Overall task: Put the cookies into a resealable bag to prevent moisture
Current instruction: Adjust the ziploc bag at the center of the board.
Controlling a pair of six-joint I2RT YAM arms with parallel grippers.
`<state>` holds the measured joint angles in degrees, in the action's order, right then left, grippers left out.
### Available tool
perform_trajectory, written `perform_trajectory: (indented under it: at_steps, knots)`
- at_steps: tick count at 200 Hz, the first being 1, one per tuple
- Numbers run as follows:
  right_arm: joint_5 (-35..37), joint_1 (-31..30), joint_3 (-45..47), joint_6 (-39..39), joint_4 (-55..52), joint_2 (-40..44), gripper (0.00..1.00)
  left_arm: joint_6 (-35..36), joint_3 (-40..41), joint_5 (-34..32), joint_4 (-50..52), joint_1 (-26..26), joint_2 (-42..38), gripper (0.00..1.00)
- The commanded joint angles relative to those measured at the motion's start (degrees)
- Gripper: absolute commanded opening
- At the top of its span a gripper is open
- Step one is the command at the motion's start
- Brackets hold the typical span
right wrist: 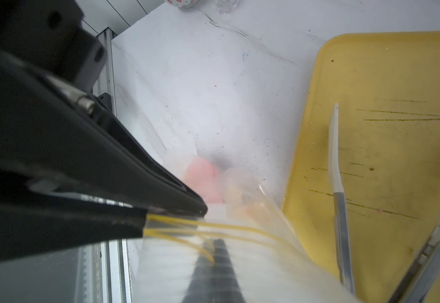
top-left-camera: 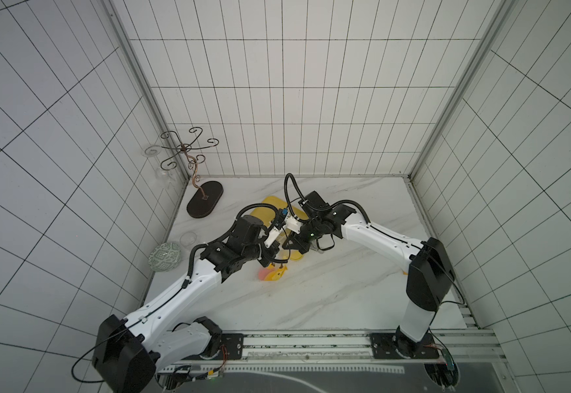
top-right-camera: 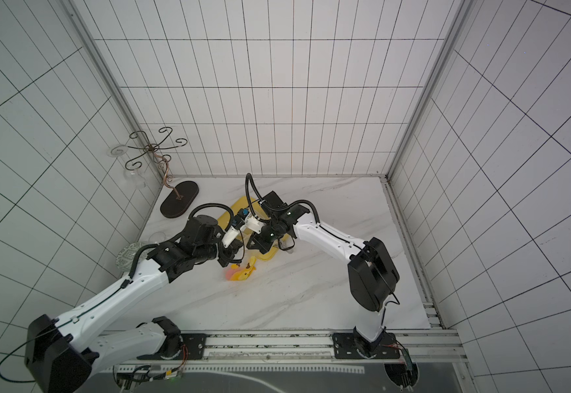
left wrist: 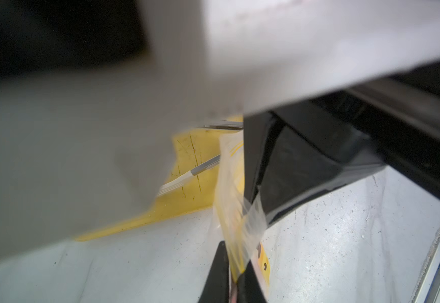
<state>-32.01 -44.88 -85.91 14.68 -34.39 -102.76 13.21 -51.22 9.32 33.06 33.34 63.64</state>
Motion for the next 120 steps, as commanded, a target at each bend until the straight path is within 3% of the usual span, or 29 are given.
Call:
perform_trajectory:
  at_steps: [1, 35, 60, 67, 77, 85, 120]
  knots:
    - [-0.67, -1.36, -5.22, 3.16, -1.01, 1.22, 0.14, 3.31, -1.77, -1.14, 1.79, -0.12, -0.43, 0.00]
    - [3.95, -1.35, 0.08, 4.98, 0.13, 6.67, 0.27, 5.91, -3.21, 4.20, 4.76, -0.58, -1.97, 0.00]
    - [11.13, -1.43, 13.97, 7.81, 11.15, 19.87, 0.39, 6.62, -1.31, 12.22, 4.87, -2.92, -2.61, 0.00]
    - [12.77, -1.44, 19.73, 8.27, 17.38, 24.95, 0.48, 6.49, -1.08, 14.34, 4.12, -3.03, -2.90, 0.00]
    - [14.99, -1.63, 27.18, 9.88, 25.37, 31.19, 0.71, 6.12, -1.40, 17.44, 3.68, -3.57, -2.83, 0.00]
    - [16.53, -2.10, 30.97, 12.33, 28.62, 34.40, 0.78, 6.50, -1.96, 19.73, 3.98, -4.23, -2.69, 0.00]
    - [14.73, -4.35, 31.22, 19.74, 27.06, 34.67, 0.82, 9.65, -1.13, 23.65, 4.67, -5.13, -1.47, 0.00]
